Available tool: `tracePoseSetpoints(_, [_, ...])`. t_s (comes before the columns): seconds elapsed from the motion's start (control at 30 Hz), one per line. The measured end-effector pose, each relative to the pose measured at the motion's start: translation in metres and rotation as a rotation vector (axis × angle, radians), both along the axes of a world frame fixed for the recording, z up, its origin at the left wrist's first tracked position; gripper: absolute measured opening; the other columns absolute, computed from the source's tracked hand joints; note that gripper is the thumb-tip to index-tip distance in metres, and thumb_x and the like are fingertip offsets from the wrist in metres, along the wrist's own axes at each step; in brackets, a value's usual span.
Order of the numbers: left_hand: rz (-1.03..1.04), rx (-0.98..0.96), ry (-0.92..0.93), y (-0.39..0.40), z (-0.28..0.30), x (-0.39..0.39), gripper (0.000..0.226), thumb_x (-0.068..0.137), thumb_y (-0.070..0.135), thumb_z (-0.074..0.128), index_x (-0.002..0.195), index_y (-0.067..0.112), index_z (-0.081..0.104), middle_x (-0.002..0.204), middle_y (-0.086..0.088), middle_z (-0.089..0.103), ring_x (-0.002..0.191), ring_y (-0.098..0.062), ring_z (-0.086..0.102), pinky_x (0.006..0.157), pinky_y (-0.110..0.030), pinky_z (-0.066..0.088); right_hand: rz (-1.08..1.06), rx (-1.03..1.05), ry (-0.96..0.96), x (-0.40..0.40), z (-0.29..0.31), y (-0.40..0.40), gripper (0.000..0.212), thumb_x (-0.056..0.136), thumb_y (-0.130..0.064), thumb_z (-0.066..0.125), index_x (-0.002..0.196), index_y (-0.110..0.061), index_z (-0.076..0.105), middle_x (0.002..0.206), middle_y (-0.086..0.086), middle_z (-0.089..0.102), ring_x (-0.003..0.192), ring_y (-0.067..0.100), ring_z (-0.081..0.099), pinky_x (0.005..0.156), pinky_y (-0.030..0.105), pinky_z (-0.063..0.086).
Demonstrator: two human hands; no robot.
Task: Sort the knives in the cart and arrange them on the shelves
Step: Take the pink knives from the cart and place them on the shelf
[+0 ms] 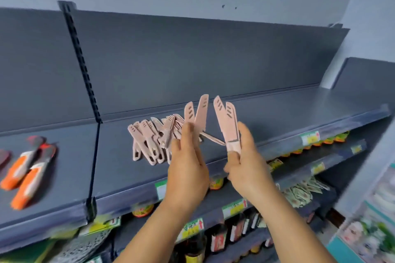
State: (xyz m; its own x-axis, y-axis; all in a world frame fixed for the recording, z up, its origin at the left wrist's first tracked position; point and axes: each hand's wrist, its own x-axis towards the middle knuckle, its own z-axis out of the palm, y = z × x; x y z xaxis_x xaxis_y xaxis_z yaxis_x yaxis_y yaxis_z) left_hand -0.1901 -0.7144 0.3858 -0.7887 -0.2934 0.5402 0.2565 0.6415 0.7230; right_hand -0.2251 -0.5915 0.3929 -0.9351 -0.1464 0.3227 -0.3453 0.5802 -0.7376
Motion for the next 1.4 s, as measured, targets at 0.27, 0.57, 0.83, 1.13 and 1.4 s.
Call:
tracePoseSetpoints(0.27, [0.209,-0.263,-0.153,-0.040,0.013,-0.036,0.097,0.076,-0.011,0.045,0.149,0.042,0.007,0.158,0.000,-0.003,0.098,-0.007,0.032,0.075,0.011,-0.016,0.048,0.185,-0.005,-0.063,0.007,-0.059,0.064,0.094,-0.007,0.041,0.148,-0.031,0.016,0.137,0.004,0.046,0.108,0.027,0.052,0.076,0.028,0.037])
tracePoseSetpoints(0.57, [0.217,-0.275,-0.497,-0.033,0.008,-0.097,0.083,0.083,0.003,0.049,0.152,0.026,0.010,0.154,-0.009,-0.005,0.137,-0.030,0.022,0.106,-0.036,0.037,0.105,0.380,-0.138,-0.130,-0.005,-0.075,0.069,0.086,-0.010,0.047,0.146,-0.030,0.018,0.126,0.011,0.045,0.117,0.032,0.045,0.089,0.039,0.042])
tracePoseSetpoints(0.83, [0.288,-0.580,-0.677,-0.036,-0.009,-0.115,0.050,0.092,0.020,0.033,0.140,0.011,0.035,0.148,-0.010,0.024,0.136,-0.030,0.016,0.109,-0.043,0.016,0.145,0.683,-0.099,-0.152,-0.021,-0.074,0.044,0.096,-0.027,0.040,0.139,-0.022,0.031,0.146,-0.002,0.026,0.125,0.027,0.030,0.097,0.036,0.032])
tracePoseSetpoints(1.13, [0.244,-0.507,-0.630,-0.040,-0.006,-0.108,0.053,0.096,0.023,0.032,0.146,0.011,0.023,0.150,-0.007,0.029,0.139,-0.028,0.023,0.114,-0.040,0.017,0.153,0.605,-0.056,-0.145,-0.018,-0.069,0.050,0.100,-0.030,0.032,0.148,-0.027,0.018,0.151,-0.003,0.025,0.133,0.025,0.031,0.106,0.039,0.028])
tracePoseSetpoints(1.4, [0.100,-0.384,-0.223,-0.023,0.001,-0.059,0.046,0.097,0.024,0.039,0.142,0.014,0.035,0.139,-0.005,0.045,0.126,-0.023,0.041,0.101,-0.031,0.031,0.030,0.368,0.176,-0.076,-0.003,-0.034,0.045,0.099,-0.029,0.037,0.143,-0.023,0.034,0.148,-0.004,0.034,0.133,0.019,0.033,0.107,0.034,0.025])
